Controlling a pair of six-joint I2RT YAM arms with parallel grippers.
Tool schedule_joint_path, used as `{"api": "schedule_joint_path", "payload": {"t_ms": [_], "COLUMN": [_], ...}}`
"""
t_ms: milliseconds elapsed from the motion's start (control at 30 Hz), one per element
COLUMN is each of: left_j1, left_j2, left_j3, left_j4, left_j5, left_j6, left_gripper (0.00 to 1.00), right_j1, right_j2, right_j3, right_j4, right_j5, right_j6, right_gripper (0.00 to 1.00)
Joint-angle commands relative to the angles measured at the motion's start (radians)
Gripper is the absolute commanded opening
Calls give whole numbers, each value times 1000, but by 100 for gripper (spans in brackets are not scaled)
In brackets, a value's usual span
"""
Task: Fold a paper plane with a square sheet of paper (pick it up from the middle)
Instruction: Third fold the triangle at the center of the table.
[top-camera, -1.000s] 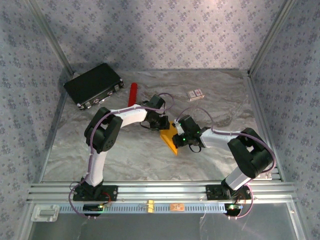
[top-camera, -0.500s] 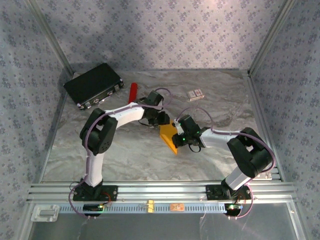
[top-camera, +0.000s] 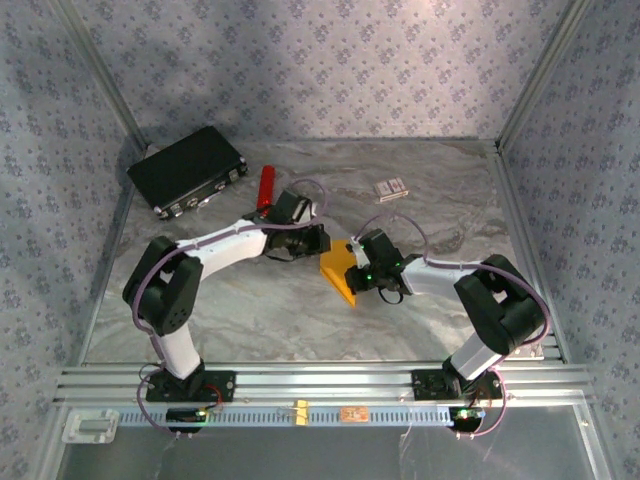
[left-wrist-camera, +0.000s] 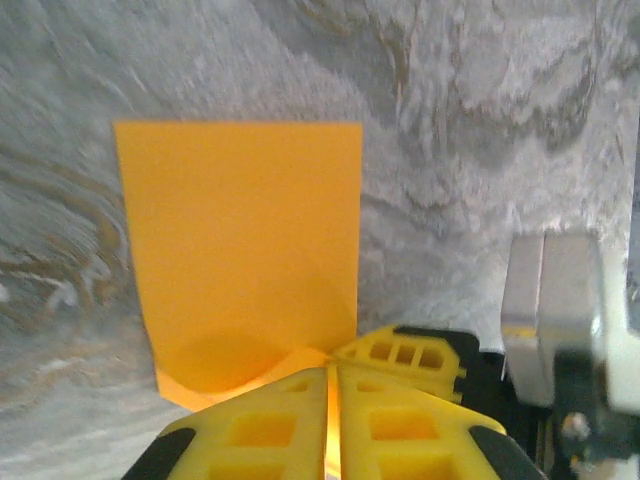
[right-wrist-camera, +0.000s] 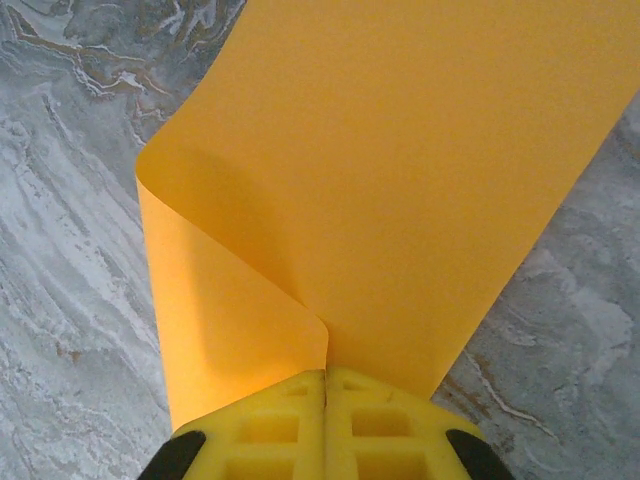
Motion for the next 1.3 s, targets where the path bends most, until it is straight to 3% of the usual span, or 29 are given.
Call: {"api": "schedule_joint_path", "payload": {"t_ms": [0,200,500,1267], "left_j1": [-37,-54,-62,-63], "left_j2": [-44,-36,5,81], "left_j3": [-57,-159,-237,-267], "left_j4": [136,269,409,446], "left_j5": [73,102,139,143], "left_j6": [-72,-154,-229,-224], "left_gripper": [7,0,0,0], "right_j1": [-14,-18,-20,-21], "right_j2": [11,9,19,15], "right_j3": [-24,-37,-39,-47], "right_j4": [-22,-12,-9,-20], "right_j5": [2,-1,2,5], "right_j6": [17,25,27,30], "right_gripper": [1,1,1,1]}}
